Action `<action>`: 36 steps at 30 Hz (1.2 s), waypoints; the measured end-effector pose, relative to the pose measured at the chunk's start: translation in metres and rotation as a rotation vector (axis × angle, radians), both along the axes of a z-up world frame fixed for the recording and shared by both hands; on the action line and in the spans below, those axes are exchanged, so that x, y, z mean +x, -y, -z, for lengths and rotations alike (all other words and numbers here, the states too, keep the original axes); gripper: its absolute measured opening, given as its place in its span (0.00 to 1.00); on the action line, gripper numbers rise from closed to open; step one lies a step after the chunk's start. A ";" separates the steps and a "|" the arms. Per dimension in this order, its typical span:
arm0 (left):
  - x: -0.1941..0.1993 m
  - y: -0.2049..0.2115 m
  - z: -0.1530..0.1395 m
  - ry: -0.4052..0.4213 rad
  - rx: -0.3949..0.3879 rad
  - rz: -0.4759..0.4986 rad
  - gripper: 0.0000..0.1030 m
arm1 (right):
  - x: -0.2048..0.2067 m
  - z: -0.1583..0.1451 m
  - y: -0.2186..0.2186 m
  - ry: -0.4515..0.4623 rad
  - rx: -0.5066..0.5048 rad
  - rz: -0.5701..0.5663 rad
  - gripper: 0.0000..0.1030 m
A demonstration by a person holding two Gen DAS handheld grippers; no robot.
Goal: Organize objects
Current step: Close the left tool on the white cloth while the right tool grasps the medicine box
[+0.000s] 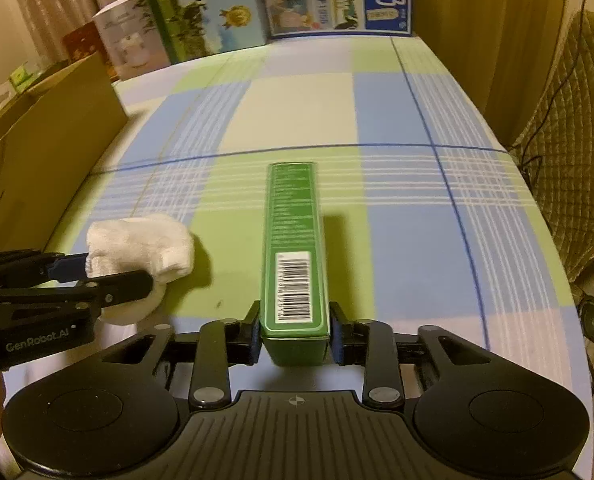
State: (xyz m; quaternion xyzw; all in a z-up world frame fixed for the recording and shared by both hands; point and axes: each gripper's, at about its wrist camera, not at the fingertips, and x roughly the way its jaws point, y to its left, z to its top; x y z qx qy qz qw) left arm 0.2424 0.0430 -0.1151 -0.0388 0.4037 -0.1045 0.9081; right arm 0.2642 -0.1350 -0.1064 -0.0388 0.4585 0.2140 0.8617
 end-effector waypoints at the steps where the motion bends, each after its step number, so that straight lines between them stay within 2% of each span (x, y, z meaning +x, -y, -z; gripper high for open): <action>1: -0.001 -0.001 0.000 0.007 0.000 0.002 0.38 | 0.001 -0.001 -0.002 0.009 -0.003 0.000 0.38; 5: -0.002 -0.005 0.000 0.036 0.022 0.003 0.40 | 0.010 -0.004 -0.012 0.038 0.008 0.016 0.42; 10: 0.001 -0.005 -0.001 0.047 0.041 0.019 0.45 | 0.018 0.000 -0.024 0.062 -0.037 0.012 0.42; 17: 0.010 -0.005 0.003 0.035 0.030 0.018 0.53 | 0.025 0.005 -0.030 0.050 -0.065 0.007 0.42; 22: 0.012 -0.001 0.007 0.031 0.046 0.016 0.54 | 0.027 0.008 -0.033 0.043 -0.080 -0.001 0.42; 24: 0.013 -0.001 0.008 0.024 0.047 0.018 0.49 | 0.028 0.009 -0.032 0.036 -0.074 0.001 0.41; 26: 0.014 0.000 0.009 0.018 0.050 0.022 0.43 | 0.029 0.009 -0.031 0.034 -0.076 0.005 0.28; 29: 0.012 0.003 0.008 0.023 0.072 0.028 0.36 | 0.027 0.008 -0.032 0.032 -0.082 -0.001 0.27; 32: 0.010 0.000 0.007 0.019 0.057 0.017 0.33 | 0.022 0.007 -0.033 0.027 -0.074 -0.008 0.27; 36: 0.003 -0.003 0.002 0.008 0.045 0.012 0.32 | 0.008 0.000 -0.029 0.024 -0.034 -0.004 0.27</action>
